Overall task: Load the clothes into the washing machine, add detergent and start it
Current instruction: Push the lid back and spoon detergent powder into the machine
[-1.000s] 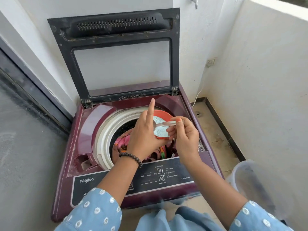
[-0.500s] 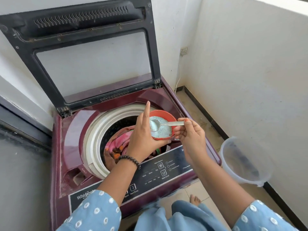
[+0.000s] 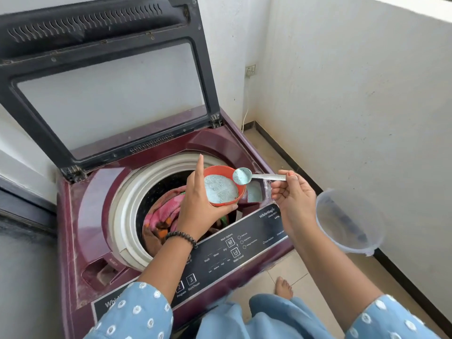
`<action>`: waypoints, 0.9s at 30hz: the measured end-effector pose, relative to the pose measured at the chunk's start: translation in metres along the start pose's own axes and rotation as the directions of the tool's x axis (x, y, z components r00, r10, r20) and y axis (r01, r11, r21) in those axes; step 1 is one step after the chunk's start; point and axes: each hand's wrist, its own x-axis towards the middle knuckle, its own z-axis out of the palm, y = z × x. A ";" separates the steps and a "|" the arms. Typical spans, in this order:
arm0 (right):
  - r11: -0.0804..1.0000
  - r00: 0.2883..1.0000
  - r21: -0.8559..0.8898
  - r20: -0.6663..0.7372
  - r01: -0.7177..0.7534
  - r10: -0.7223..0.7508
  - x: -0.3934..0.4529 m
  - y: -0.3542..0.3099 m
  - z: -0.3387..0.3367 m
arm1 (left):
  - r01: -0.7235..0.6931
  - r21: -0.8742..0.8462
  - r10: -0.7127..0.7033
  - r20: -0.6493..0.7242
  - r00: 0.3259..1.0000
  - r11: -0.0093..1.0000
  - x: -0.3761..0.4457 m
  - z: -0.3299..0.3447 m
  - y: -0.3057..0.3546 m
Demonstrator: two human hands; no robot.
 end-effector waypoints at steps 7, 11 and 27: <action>0.995 0.995 -0.097 -0.096 0.029 -0.038 0.009 0.007 -0.018 | 0.026 0.019 -0.025 -0.024 0.999 0.999 0.001 0.000 -0.014; 0.977 0.990 -0.199 -0.097 0.082 -0.102 0.010 0.009 -0.023 | 0.031 0.034 -0.030 -0.022 0.999 0.999 0.000 0.002 -0.015; 0.706 0.932 -0.623 0.112 0.336 -0.344 0.010 0.025 -0.030 | 0.009 0.053 -0.010 0.009 1.000 0.999 0.003 0.005 -0.016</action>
